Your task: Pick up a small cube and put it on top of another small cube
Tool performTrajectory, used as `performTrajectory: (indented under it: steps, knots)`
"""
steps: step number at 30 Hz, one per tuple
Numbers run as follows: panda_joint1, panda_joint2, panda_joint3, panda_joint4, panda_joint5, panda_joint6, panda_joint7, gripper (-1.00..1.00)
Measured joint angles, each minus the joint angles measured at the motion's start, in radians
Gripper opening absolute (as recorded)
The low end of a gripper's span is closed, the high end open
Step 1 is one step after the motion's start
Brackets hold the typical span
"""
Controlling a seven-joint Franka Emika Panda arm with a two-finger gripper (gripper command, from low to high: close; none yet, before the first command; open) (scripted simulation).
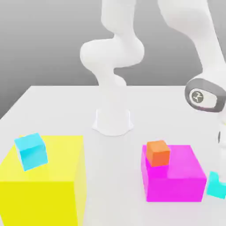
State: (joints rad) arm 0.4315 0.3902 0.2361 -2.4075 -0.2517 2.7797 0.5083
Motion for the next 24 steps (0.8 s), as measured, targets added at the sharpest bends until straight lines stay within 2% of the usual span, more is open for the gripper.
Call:
performTrajectory:
  steps: [1,2,9,15,18,24]
  knots:
    - [0.017,0.036,-0.020,0.008,-0.019,0.028,0.014,0.00]
    - [0.029,0.060,-0.035,0.013,-0.031,0.046,0.023,-1.00]
    - [0.028,0.060,-0.034,0.013,-0.032,0.046,0.023,-1.00]
    - [-0.045,-0.096,0.035,-0.002,0.073,-0.082,-0.088,-1.00]
    - [-0.130,-0.155,-0.017,0.063,0.128,-0.165,-0.113,-1.00]
    - [-0.276,-0.271,-0.172,0.134,0.192,-0.357,0.059,-1.00]
